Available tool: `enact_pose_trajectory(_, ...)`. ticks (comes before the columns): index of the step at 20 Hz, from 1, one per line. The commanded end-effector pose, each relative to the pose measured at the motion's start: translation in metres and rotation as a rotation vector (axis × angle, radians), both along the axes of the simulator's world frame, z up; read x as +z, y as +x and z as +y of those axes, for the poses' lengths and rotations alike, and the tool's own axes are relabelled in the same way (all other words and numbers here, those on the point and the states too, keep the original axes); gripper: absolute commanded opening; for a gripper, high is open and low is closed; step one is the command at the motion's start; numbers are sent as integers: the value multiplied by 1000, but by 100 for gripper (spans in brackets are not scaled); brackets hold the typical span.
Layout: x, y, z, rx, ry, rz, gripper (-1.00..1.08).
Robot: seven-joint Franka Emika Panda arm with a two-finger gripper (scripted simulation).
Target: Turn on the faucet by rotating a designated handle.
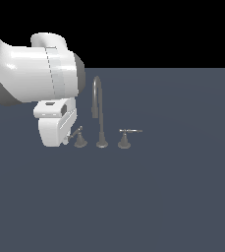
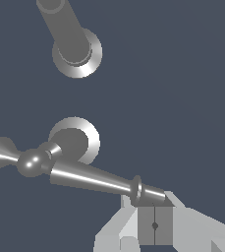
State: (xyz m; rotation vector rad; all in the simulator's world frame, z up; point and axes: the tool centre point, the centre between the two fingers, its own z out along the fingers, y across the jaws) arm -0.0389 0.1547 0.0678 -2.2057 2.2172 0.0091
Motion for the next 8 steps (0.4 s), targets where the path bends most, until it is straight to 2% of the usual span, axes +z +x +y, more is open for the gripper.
enact_pose_trajectory(1, -1, 4, -16, -11, -3, 2, -100)
enact_pose_trajectory(7, -3, 15, -64, -43, -13, 6, -100)
enact_pose_trajectory(8, -3, 15, -64, -43, -13, 6, -100)
